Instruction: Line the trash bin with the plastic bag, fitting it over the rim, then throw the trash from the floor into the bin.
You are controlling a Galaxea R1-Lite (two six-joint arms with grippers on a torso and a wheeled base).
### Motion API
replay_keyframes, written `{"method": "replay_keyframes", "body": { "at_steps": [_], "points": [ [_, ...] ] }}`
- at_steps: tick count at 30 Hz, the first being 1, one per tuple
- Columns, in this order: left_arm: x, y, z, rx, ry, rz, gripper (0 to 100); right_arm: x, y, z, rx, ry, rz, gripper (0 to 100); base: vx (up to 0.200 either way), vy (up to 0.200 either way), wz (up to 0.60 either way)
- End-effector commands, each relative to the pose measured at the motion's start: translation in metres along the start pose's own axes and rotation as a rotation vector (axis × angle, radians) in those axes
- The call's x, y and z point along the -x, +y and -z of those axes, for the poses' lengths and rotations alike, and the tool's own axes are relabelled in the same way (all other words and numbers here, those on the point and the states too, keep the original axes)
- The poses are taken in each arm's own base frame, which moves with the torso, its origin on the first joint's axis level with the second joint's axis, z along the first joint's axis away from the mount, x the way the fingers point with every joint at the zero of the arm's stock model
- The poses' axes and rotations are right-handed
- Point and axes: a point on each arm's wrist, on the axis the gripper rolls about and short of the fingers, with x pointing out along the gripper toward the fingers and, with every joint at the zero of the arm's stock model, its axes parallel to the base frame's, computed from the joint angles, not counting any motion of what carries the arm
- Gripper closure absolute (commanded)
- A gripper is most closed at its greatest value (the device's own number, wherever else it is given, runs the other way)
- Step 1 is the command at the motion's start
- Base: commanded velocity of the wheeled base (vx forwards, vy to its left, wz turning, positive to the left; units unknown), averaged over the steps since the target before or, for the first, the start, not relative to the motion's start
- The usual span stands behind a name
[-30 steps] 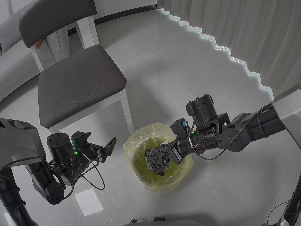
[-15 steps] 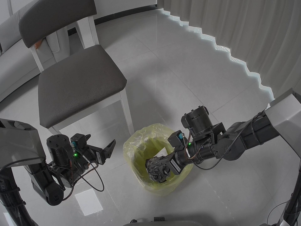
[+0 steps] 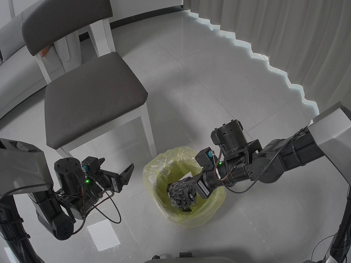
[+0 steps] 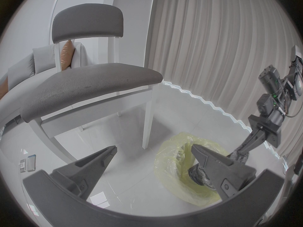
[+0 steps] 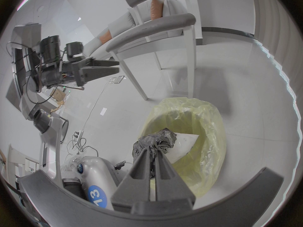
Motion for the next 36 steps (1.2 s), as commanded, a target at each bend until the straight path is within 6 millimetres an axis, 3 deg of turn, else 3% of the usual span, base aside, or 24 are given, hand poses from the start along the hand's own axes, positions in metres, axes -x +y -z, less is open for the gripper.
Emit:
{"method": "replay_keyframes", "body": {
  "at_steps": [1,14,26,27,36],
  "points": [
    [-0.001,0.000,0.001,0.010,-0.007,0.000,0,-0.019,-0.022,0.010,-0.037,0.030,0.022,100,0.000,0.000,0.00],
    [-0.003,0.001,0.006,0.011,0.012,-0.002,0,-0.053,-0.056,0.029,-0.095,0.077,0.050,100,0.000,0.000,0.00],
    [-0.003,0.000,0.007,0.010,0.015,-0.001,0,-0.076,-0.061,0.036,-0.089,0.098,0.044,100,0.000,0.000,0.00],
    [-0.003,0.000,0.007,0.010,0.015,-0.001,0,-0.076,-0.061,0.036,-0.089,0.098,0.044,0,0.000,0.000,0.00],
    [-0.001,0.000,0.007,0.010,0.020,-0.001,0,-0.062,-0.061,0.028,-0.083,0.072,0.055,0,0.000,0.000,0.00]
  ]
}}
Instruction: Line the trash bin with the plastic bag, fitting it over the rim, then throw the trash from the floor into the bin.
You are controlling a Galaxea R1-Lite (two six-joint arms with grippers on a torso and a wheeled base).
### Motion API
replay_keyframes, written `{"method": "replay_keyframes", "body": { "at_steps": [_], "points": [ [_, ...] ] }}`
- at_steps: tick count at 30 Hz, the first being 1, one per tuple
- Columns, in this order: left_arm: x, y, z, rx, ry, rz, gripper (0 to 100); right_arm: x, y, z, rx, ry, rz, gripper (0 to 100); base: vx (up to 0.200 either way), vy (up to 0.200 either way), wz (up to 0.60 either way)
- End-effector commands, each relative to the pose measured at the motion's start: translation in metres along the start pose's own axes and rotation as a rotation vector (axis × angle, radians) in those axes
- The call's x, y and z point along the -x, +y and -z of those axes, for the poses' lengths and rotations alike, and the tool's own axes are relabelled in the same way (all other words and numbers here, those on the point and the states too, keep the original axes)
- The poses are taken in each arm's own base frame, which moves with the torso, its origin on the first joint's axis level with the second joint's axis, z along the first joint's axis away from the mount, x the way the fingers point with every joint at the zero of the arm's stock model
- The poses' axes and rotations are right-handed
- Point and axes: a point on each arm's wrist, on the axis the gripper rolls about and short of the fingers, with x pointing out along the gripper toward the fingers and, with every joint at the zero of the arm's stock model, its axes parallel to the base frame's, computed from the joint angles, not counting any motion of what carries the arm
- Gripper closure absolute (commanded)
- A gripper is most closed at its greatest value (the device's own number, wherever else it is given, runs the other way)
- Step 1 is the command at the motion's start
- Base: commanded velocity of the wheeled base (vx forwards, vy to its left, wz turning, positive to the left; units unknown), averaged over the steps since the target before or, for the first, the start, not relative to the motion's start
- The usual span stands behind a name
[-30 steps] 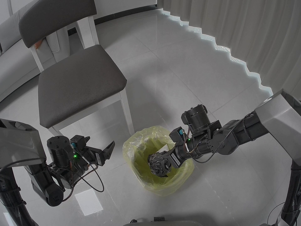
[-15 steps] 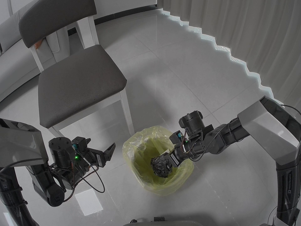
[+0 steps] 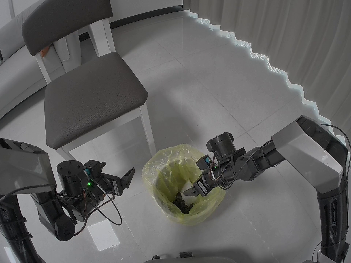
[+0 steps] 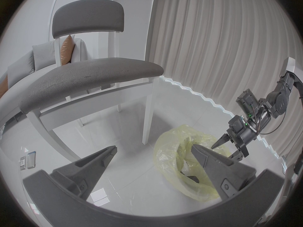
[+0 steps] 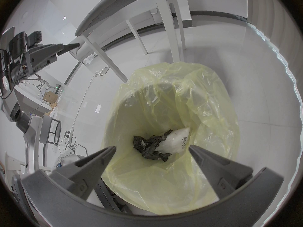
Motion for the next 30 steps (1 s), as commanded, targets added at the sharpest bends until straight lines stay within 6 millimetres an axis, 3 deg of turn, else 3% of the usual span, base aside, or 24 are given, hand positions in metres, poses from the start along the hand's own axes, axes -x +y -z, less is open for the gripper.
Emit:
{"method": "replay_keyframes", "body": {
  "at_steps": [1,15,22,30],
  "points": [
    [0.000,0.000,-0.002,0.001,-0.017,0.000,0,0.010,-0.004,-0.006,-0.001,-0.024,0.014,0,0.000,0.000,0.00],
    [0.004,0.001,-0.002,0.003,-0.014,-0.003,0,0.010,-0.041,0.012,-0.066,0.001,0.065,0,0.000,0.000,0.00],
    [0.006,0.002,-0.009,0.006,-0.045,-0.004,0,0.014,-0.040,0.012,-0.063,-0.004,0.066,0,0.000,0.000,0.00],
    [0.022,0.012,-0.027,0.016,-0.107,-0.029,0,0.082,-0.019,-0.026,-0.015,-0.144,0.096,0,0.000,0.000,0.00]
  ]
}}
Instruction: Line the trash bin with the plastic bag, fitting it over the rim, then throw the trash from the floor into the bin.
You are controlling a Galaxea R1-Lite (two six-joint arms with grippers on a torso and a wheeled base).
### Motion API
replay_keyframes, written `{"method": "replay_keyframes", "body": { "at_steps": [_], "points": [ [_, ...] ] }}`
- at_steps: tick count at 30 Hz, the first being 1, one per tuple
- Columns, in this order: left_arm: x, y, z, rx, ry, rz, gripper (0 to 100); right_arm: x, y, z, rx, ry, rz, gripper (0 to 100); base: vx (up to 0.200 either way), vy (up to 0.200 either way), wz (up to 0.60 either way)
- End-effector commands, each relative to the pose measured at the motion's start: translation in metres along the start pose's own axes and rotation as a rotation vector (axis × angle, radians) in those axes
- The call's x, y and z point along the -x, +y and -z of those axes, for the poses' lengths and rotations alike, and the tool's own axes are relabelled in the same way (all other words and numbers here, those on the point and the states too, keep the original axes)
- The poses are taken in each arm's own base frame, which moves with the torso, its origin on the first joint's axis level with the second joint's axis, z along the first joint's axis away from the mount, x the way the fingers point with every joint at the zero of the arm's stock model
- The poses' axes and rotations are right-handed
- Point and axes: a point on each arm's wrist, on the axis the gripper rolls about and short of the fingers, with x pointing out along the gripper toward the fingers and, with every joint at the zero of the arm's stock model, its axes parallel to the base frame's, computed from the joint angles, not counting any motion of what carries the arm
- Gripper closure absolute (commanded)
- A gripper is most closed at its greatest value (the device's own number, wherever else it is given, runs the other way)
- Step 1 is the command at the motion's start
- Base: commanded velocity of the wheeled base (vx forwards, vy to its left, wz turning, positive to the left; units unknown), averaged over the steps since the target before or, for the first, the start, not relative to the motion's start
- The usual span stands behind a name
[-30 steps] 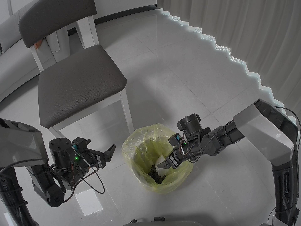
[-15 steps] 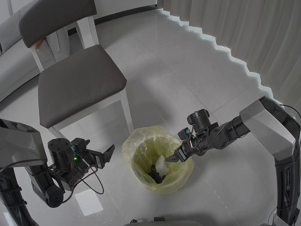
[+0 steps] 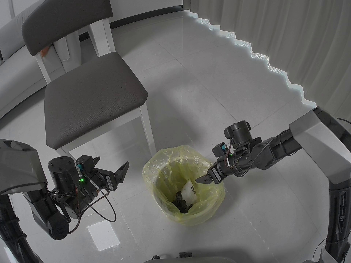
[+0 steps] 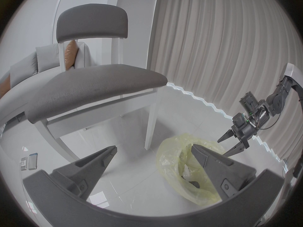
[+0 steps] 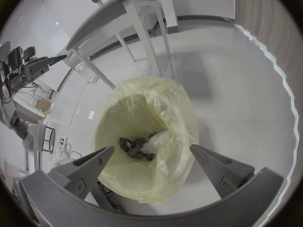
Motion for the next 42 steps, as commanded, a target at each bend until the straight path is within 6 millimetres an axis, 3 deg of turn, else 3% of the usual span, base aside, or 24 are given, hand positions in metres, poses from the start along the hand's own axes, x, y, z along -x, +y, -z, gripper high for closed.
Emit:
{"method": "replay_keyframes", "body": {
  "at_steps": [1,2,3,7,8,9,12,18,20,22,27,30,38,40,42],
  "points": [
    [0.012,0.005,-0.014,0.006,-0.061,-0.010,0,0.047,0.012,-0.027,0.029,-0.102,0.020,0,0.000,0.000,0.00],
    [0.018,0.005,-0.017,0.006,-0.067,-0.007,0,0.068,0.015,-0.035,0.037,-0.143,0.036,0,0.000,0.000,0.00],
    [0.019,0.005,-0.017,0.006,-0.068,-0.005,0,0.069,0.015,-0.036,0.038,-0.147,0.039,0,0.000,0.000,0.00],
    [0.045,0.004,-0.021,0.033,-0.068,0.065,0,0.138,0.025,-0.041,0.041,-0.228,0.161,0,0.000,0.000,0.00],
    [0.046,0.004,-0.021,0.035,-0.068,0.068,0,0.143,0.026,-0.041,0.042,-0.236,0.169,0,0.000,0.000,0.00],
    [0.051,0.008,-0.021,0.038,-0.068,0.058,0,0.169,0.030,-0.040,0.041,-0.270,0.212,0,0.000,0.000,0.00],
    [0.058,0.016,-0.022,0.042,-0.072,0.028,0,0.221,0.038,-0.033,0.033,-0.350,0.290,0,0.000,0.000,0.00],
    [0.098,0.025,-0.035,0.063,-0.153,0.058,0,0.321,0.059,-0.003,-0.058,-0.559,0.482,0,0.000,0.000,0.00],
    [0.107,0.029,-0.044,0.060,-0.206,0.043,0,0.353,0.068,0.016,-0.106,-0.630,0.539,0,0.000,0.000,0.00],
    [0.114,0.032,-0.050,0.057,-0.248,0.020,0,0.372,0.072,0.039,-0.131,-0.660,0.601,0,0.000,0.000,0.00],
    [0.135,0.031,-0.064,0.041,-0.353,0.015,0,0.402,0.095,0.097,-0.177,-0.739,0.724,0,0.000,0.000,0.00],
    [0.151,0.028,-0.070,0.030,-0.398,0.020,0,0.408,0.112,0.128,-0.208,-0.795,0.743,0,0.000,0.000,0.00],
    [0.207,0.020,-0.070,0.025,-0.420,0.014,0,0.403,0.149,0.198,-0.215,-0.913,0.799,0,0.000,0.000,0.00],
    [0.230,0.017,-0.065,0.031,-0.407,0.014,0,0.398,0.158,0.219,-0.211,-0.928,0.807,0,0.000,0.000,0.00],
    [0.241,0.015,-0.061,0.033,-0.399,0.016,0,0.397,0.163,0.227,-0.210,-0.931,0.808,0,0.000,0.000,0.00]
  ]
}}
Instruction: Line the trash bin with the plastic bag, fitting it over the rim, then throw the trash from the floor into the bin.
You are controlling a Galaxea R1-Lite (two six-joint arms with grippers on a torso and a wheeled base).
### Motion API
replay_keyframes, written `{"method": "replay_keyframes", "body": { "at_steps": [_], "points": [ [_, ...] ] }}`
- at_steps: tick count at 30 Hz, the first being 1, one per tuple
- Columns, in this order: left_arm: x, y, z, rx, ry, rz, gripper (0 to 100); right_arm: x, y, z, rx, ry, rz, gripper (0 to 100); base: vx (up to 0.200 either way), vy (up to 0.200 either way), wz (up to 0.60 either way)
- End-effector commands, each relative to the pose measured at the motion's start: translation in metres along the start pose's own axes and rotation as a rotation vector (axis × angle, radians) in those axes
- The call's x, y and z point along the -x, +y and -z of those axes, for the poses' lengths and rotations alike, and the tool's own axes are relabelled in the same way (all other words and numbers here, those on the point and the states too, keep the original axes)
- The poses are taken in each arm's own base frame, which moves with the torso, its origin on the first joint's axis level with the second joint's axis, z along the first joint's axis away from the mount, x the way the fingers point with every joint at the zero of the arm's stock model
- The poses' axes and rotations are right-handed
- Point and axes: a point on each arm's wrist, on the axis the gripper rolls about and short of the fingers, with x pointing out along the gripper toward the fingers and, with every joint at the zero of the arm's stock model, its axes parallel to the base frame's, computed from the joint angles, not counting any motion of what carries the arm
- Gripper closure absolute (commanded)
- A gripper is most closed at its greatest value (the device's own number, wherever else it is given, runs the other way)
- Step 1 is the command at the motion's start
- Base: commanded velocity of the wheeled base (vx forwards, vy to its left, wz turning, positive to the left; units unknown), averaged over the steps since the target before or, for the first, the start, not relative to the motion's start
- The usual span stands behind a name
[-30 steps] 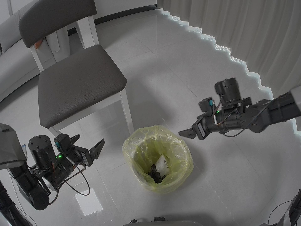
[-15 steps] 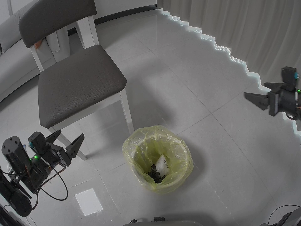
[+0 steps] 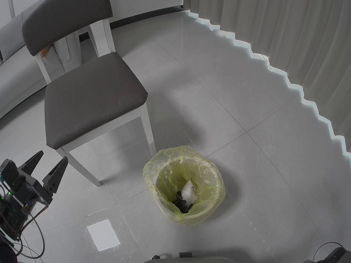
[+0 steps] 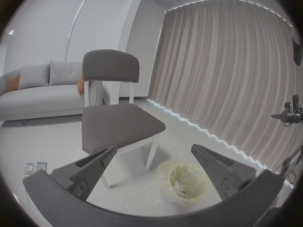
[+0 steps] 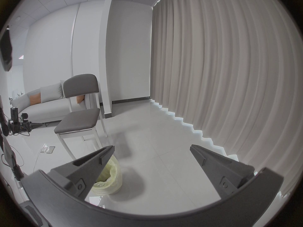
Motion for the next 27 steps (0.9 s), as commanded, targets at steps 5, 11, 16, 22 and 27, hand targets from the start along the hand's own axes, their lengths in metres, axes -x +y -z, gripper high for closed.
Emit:
{"method": "replay_keyframes", "body": {
  "at_steps": [5,11,16,22,27],
  "points": [
    [0.125,-0.017,-0.006,0.007,-0.108,-0.024,0,0.093,0.005,0.084,-0.021,-0.126,0.075,0,0.000,0.000,0.00],
    [0.145,-0.024,-0.001,0.013,-0.205,-0.075,0,0.090,0.006,0.097,-0.049,-0.089,0.125,0,0.000,0.000,0.00],
    [0.155,-0.025,0.015,0.009,-0.180,-0.088,0,0.080,0.006,0.119,-0.076,-0.017,0.129,0,0.000,0.000,0.00],
    [0.158,-0.024,0.023,0.007,-0.169,-0.102,0,0.068,0.007,0.145,-0.066,0.010,0.113,0,0.000,0.000,0.00],
    [0.149,-0.016,0.052,-0.052,-0.068,-0.183,0,0.063,0.008,0.149,-0.103,-0.046,0.041,0,0.000,0.000,0.00]
  ]
}}
